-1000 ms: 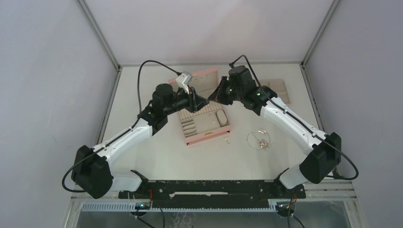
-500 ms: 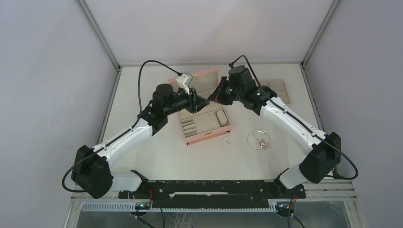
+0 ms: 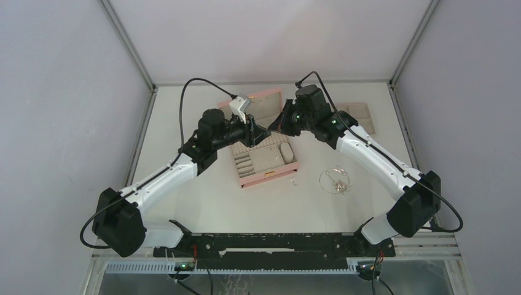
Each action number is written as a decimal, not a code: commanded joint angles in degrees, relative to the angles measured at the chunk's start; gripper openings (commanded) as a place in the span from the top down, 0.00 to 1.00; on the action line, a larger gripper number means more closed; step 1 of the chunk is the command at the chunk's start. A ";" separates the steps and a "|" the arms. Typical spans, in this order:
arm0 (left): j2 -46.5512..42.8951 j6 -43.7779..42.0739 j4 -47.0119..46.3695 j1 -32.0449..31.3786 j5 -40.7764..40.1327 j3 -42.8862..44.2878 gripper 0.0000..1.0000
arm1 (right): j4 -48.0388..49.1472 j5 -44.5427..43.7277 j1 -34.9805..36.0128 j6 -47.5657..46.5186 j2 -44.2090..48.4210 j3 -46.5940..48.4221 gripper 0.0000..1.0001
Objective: Organize the mixed jewelry
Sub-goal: Pick up the jewelry from the jewelry box.
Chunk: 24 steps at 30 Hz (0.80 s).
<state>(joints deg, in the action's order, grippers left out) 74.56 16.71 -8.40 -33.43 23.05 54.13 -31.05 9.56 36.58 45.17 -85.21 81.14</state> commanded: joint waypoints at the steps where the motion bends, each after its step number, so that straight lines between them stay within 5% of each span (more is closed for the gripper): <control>1: -0.63 0.49 -2.00 -0.20 -1.26 3.26 0.67 | 1.60 0.28 0.29 -0.78 0.54 0.07 1.00; 24: -2.22 1.82 -2.34 -0.23 -4.61 2.04 1.00 | 1.32 -0.07 0.51 -1.32 1.01 0.07 1.00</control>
<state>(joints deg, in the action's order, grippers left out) 74.54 18.11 -8.43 -33.65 20.73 54.13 -30.65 9.08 36.58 45.08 -85.21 81.14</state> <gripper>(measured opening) 0.011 0.006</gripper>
